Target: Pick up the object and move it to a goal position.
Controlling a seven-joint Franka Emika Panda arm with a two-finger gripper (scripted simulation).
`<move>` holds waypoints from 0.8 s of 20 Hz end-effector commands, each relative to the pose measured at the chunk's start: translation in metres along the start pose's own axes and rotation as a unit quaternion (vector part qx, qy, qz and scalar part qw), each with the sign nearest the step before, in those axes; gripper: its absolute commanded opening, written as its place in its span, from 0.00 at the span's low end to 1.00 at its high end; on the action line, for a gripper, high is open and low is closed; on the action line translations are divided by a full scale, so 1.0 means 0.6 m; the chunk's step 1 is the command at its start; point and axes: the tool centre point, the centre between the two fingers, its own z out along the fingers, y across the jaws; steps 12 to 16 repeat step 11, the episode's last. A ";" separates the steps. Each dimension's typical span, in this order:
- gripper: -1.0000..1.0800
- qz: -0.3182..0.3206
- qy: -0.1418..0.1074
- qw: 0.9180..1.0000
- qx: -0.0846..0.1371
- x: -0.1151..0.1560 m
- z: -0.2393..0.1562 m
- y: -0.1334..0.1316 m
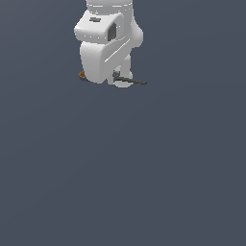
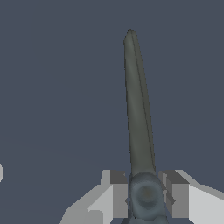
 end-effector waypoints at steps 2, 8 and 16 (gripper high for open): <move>0.00 0.000 0.000 1.000 0.000 0.001 -0.026 0.006; 0.00 0.001 0.000 1.000 0.000 0.002 -0.047 0.012; 0.00 0.001 0.000 1.000 0.000 0.002 -0.049 0.013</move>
